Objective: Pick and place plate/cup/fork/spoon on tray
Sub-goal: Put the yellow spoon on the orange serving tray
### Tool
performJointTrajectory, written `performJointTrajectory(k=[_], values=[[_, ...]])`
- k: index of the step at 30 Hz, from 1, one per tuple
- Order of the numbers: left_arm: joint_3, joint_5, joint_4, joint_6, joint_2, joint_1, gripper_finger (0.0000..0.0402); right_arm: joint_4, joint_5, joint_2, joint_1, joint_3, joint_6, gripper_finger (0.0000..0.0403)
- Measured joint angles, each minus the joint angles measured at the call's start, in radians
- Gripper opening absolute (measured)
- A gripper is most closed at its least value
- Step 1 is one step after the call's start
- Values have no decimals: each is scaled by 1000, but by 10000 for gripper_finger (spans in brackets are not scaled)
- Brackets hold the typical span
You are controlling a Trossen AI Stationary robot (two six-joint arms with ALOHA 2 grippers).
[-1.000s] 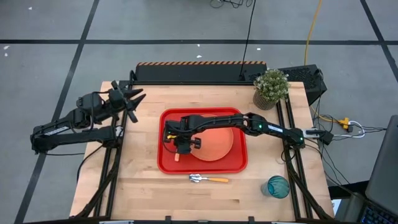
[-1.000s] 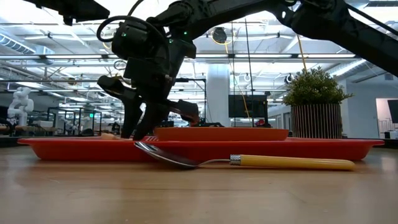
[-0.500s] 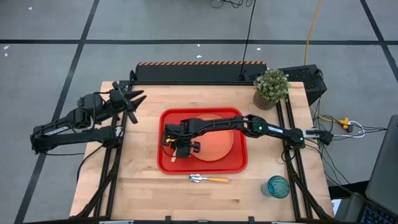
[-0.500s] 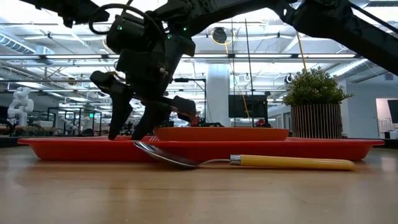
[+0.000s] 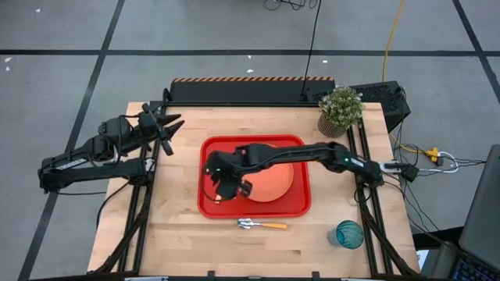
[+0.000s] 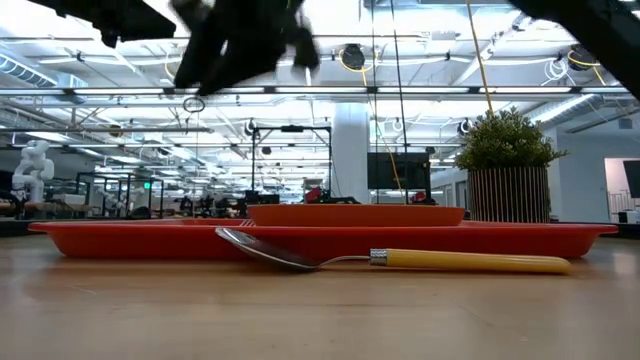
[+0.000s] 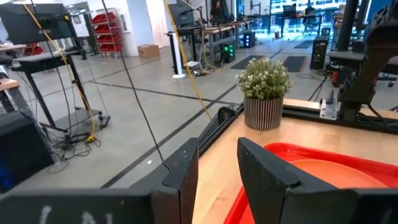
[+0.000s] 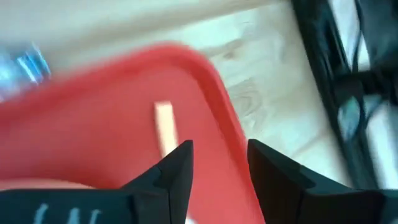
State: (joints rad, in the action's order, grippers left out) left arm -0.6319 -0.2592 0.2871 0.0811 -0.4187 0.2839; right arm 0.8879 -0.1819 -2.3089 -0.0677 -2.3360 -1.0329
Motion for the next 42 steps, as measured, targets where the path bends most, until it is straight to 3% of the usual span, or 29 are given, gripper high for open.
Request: performJointTrajectory(k=[7,10,13,16,22,27,35,42], values=[[0,0,-7,-16,0,0,118,176,50,114,-39,1,880,135],[0,0,-13,-18,0,0,118,282,53,118,-60,42,1139,134],[0,0,-32,-16,0,0,118,362,50,116,-91,126,1298,134],[0,0,-69,-6,-3,0,118,391,43,116,-117,240,1410,134],[0,0,-135,41,-40,1,118,417,-131,116,-143,411,1616,134],[0,-2,-180,89,-83,1,118,335,-157,168,-183,507,1759,134],[0,-2,-274,127,-125,3,118,22,-17,316,-237,693,1970,134],[0,1,-273,124,-159,2,118,-183,124,378,-319,860,1784,134]])
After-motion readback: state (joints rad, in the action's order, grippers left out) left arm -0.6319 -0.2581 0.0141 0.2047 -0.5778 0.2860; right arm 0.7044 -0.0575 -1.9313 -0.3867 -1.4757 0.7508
